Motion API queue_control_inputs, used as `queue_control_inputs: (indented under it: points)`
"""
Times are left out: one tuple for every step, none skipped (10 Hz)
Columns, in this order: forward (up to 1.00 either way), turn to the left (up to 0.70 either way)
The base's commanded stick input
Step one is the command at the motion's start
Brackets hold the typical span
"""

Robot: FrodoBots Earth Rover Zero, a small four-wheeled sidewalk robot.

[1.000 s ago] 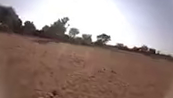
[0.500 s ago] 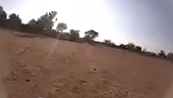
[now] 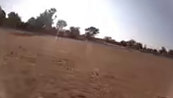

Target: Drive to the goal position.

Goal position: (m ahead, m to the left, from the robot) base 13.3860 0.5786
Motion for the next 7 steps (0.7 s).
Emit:
queue_control_inputs:
  points:
    - [1.00,0.00]
    - [1.00,0.00]
    - [1.00,0.00]
    - [1.00,0.00]
    - [1.00,0.00]
    - [1.00,0.00]
    - [1.00,0.00]
